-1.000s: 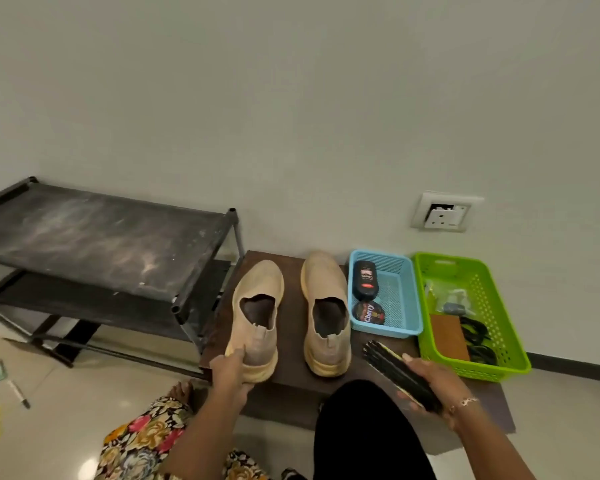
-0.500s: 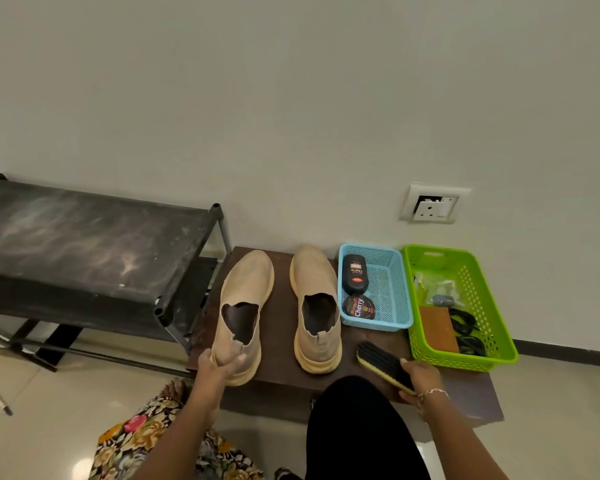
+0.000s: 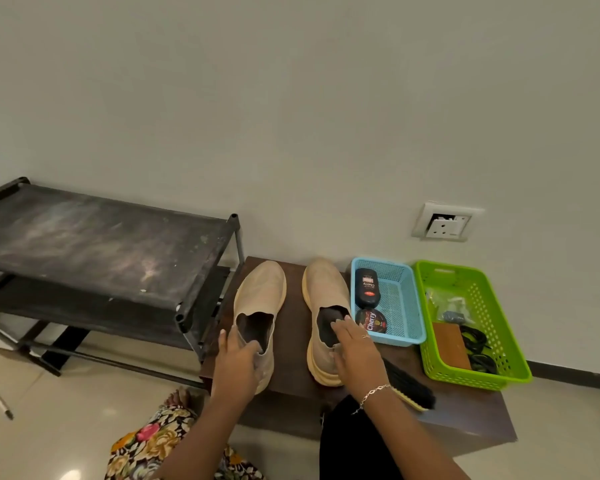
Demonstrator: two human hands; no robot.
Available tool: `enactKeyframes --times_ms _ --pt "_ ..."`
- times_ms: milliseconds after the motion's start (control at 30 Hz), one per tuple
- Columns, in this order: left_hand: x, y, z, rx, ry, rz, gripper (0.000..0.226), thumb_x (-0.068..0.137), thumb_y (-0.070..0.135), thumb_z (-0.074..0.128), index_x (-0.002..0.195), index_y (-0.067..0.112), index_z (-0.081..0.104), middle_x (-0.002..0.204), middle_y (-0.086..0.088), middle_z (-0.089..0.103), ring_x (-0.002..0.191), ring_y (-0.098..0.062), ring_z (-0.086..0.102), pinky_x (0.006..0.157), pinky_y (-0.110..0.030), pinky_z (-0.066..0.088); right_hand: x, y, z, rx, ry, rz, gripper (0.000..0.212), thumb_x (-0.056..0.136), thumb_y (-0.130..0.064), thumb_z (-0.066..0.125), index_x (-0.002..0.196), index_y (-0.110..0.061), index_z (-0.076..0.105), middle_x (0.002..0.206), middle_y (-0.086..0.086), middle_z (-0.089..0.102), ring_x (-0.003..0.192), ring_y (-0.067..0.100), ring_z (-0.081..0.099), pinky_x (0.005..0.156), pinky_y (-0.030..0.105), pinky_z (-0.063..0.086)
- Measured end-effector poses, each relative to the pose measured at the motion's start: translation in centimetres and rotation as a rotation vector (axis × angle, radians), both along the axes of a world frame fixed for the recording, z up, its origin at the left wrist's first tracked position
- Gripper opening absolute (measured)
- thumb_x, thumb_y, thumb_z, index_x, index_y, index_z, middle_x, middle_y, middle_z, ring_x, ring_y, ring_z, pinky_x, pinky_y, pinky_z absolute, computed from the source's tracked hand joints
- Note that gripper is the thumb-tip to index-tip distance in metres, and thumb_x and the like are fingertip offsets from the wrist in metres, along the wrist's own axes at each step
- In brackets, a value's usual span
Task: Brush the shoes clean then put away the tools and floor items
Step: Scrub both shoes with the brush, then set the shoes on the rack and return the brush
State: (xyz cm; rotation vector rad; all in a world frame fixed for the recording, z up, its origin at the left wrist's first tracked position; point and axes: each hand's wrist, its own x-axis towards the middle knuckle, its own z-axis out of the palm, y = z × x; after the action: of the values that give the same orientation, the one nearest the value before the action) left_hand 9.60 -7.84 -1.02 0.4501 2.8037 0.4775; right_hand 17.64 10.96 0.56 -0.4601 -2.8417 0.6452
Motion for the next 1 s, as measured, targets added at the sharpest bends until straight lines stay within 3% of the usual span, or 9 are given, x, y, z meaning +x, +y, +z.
enactKeyframes --times_ms 67,200,367,467,533,633,767,867,1000 --pt "-0.1 -0.1 0.3 -0.064 0.048 -0.067 0.023 0.090 0.025 0.056 0.113 0.024 0.054 0.156 -0.007 0.002 0.144 -0.031 -0.005 0.113 -0.038 0.023 -0.7 -0.6 -0.3 0.176 -0.154 0.029 0.055 0.037 -0.014 0.089 0.089 -0.012 0.072 0.085 0.002 0.072 0.088 0.019 0.070 0.074 0.037 0.056" --pt "-0.3 -0.2 0.9 -0.198 0.177 -0.327 0.033 0.095 0.017 0.043 0.127 0.018 0.046 0.155 -0.003 0.016 0.144 -0.023 -0.005 0.116 -0.043 0.003 -0.8 -1.6 0.0 0.301 -0.376 0.056 0.034 0.085 -0.007 0.053 0.119 -0.011 0.056 0.121 0.008 0.057 0.122 0.025 0.050 0.102 0.041 0.033" --pt "-0.7 -0.3 1.5 -0.335 0.178 -0.412 0.029 0.094 0.012 0.039 0.119 0.010 0.054 0.126 -0.012 0.055 0.131 -0.025 0.037 0.116 -0.038 -0.001 -2.0 -1.7 0.7 0.323 -0.431 0.056 0.032 0.094 -0.005 0.036 0.121 -0.012 0.052 0.121 0.008 0.056 0.115 0.024 0.051 0.091 0.031 0.044" --pt "-0.8 -1.0 2.9 -0.298 0.219 -0.384 0.028 0.094 0.008 0.038 0.113 0.006 0.058 0.113 -0.012 0.060 0.114 -0.026 0.049 0.112 -0.032 0.020 -2.2 -2.0 2.1 0.320 -0.398 0.018 0.029 0.091 -0.002 0.038 0.113 -0.010 0.055 0.114 0.008 0.059 0.108 0.025 0.055 0.085 0.031 0.046" --pt "-0.4 -1.6 4.2 -0.241 0.230 -0.350 0.027 0.094 0.009 0.040 0.115 0.007 0.056 0.113 -0.011 0.058 0.109 -0.026 0.052 0.095 -0.031 0.038 -2.1 -2.5 3.7 0.302 -0.352 -0.001 0.024 0.088 -0.001 0.042 0.105 -0.009 0.057 0.108 0.009 0.060 0.103 0.026 0.055 0.079 0.029 0.044" --pt "0.1 -2.1 6.7 -0.183 0.162 -0.306 0.025 0.094 0.014 0.043 0.117 0.011 0.053 0.116 -0.007 0.055 0.107 -0.021 0.053 0.086 -0.027 0.041 -1.5 -4.1 7.1 0.294 -0.283 -0.037 0.016 0.089 -0.007 0.046 0.100 -0.010 0.057 0.103 0.006 0.062 0.098 0.022 0.057 0.072 0.024 0.038" --pt "0.0 -2.7 10.7 -0.199 -0.052 -0.253 0.038 0.092 0.011 0.051 0.129 0.010 0.046 0.129 -0.011 0.050 0.119 -0.026 0.048 0.099 -0.032 0.038 -0.2 -7.0 13.0 0.311 -0.177 -0.072 0.014 0.089 -0.018 0.048 0.100 -0.016 0.057 0.099 0.001 0.062 0.095 0.018 0.059 0.064 0.021 0.032" --pt "1.3 -5.7 14.1 0.068 0.454 -0.248 0.020 0.078 0.008 0.066 0.097 0.012 0.063 0.096 -0.006 0.063 0.087 -0.018 0.061 0.074 -0.021 0.046 0.3 -9.7 17.5 0.316 -0.109 -0.045 0.013 0.087 -0.020 0.049 0.099 -0.020 0.055 0.088 -0.002 0.058 0.095 0.018 0.058 0.058 0.022 0.031" --pt "-0.3 -10.5 17.0 0.089 0.726 -0.320 0.036 0.040 0.018 0.088 0.059 0.023 0.057 0.059 0.004 0.054 0.048 -0.006 0.051 0.041 -0.013 0.035 -1.0 -13.5 22.2 0.306 0.010 0.041 0.015 0.088 -0.025 0.051 0.102 -0.024 0.057 0.087 -0.001 0.060 0.095 0.021 0.059 0.059 0.025 0.032"
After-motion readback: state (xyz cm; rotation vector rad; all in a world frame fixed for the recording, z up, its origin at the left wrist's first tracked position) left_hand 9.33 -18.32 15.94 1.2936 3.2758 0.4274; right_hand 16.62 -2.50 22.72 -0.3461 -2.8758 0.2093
